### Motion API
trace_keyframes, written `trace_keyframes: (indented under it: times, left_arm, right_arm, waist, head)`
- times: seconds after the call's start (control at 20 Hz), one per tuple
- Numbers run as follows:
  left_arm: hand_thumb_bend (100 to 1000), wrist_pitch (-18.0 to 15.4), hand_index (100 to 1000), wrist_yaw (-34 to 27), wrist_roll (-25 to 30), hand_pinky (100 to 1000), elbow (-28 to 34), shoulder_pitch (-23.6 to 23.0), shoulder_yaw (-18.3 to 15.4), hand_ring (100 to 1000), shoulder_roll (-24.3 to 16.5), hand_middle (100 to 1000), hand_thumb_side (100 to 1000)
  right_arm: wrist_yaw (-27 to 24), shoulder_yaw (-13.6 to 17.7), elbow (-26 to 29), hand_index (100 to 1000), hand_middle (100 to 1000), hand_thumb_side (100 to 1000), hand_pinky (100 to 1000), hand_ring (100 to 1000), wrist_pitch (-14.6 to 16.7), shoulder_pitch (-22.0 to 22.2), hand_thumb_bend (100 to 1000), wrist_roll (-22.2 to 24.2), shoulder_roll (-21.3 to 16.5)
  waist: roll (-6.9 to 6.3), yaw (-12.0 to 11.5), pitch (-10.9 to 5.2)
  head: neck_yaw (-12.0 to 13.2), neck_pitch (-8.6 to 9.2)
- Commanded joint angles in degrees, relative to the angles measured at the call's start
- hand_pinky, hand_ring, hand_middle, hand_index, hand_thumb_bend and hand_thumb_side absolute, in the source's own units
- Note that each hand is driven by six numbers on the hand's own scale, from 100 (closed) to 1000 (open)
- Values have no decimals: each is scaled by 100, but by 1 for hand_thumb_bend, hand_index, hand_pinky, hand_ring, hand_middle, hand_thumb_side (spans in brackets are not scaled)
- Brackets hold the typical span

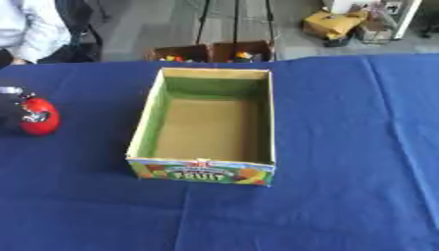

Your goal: Pick up objects on the table and place them in the box.

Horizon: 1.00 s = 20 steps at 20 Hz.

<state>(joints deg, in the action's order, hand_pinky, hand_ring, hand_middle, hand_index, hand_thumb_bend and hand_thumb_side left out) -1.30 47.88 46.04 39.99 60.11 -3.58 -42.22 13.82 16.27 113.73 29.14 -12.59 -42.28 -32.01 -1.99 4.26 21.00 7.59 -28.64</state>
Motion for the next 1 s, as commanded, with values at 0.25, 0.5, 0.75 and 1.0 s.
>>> trace_keyframes:
  times: [0.25,0.5,0.75,1.0]
  left_arm:
    - [100,72,801,-8,-206,364,-1,67,90,544,21,616,405]
    - [100,121,759,122,-394,348,32,103,93,526,2,597,413]
    - [100,130,702,210,-529,338,128,214,91,520,-37,578,409]
    - [100,146,666,299,-637,331,182,267,81,515,-44,568,409]
  right_arm:
    - [-89,81,86,816,679,928,700,745,72,-24,100,-177,-96]
    - [-99,86,86,813,677,926,700,744,59,-10,100,-214,-97]
    - [-107,79,86,813,675,926,700,744,45,9,100,-219,-103]
    - [-125,75,86,814,674,921,700,744,31,24,100,-216,-104]
  waist:
    - [12,11,-135]
    - [8,2,-163]
    - [-6,-35,-213]
    - [-20,-58,-260]
  head:
    - [-19,14]
    - [-17,-9]
    - [-21,-49]
    - [-19,-63]
